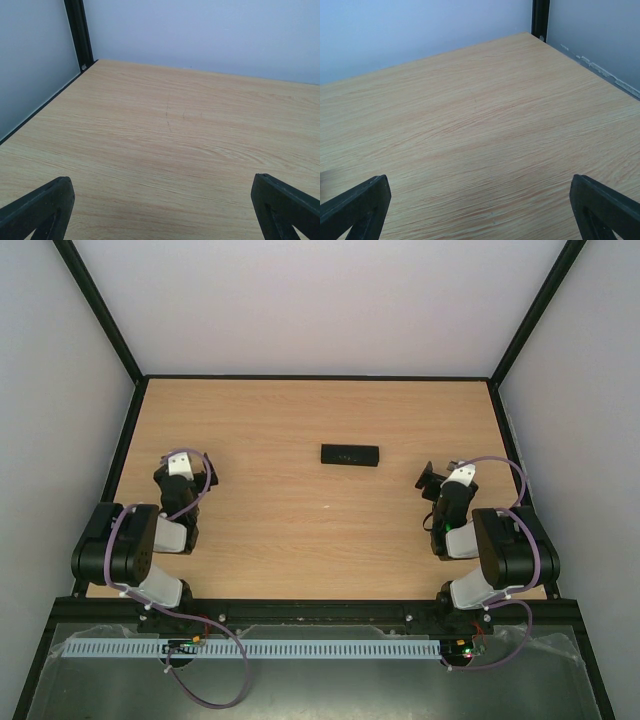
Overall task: Organize the sunglasses
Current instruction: Reset both arms
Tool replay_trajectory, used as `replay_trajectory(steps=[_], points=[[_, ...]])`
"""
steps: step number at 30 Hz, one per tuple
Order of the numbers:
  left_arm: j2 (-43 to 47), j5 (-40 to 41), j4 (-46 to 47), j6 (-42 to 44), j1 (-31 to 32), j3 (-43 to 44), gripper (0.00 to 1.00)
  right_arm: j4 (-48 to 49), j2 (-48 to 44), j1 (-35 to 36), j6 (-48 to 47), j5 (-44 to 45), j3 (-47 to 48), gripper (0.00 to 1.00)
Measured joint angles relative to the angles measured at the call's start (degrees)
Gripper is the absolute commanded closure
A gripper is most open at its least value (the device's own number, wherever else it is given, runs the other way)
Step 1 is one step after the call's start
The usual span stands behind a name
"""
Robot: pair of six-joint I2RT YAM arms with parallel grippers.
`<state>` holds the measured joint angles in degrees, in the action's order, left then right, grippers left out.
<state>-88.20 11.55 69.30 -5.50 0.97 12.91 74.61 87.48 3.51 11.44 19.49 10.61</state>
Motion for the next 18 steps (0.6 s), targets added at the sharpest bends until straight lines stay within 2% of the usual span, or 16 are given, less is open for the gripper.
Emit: replay_trajectory(steps=[18], points=[[0.00, 1.88, 1.60, 1.31, 1.75, -0.07, 0.00, -0.13, 0.00, 0.00, -0.13, 0.00, 0.04, 0.01]])
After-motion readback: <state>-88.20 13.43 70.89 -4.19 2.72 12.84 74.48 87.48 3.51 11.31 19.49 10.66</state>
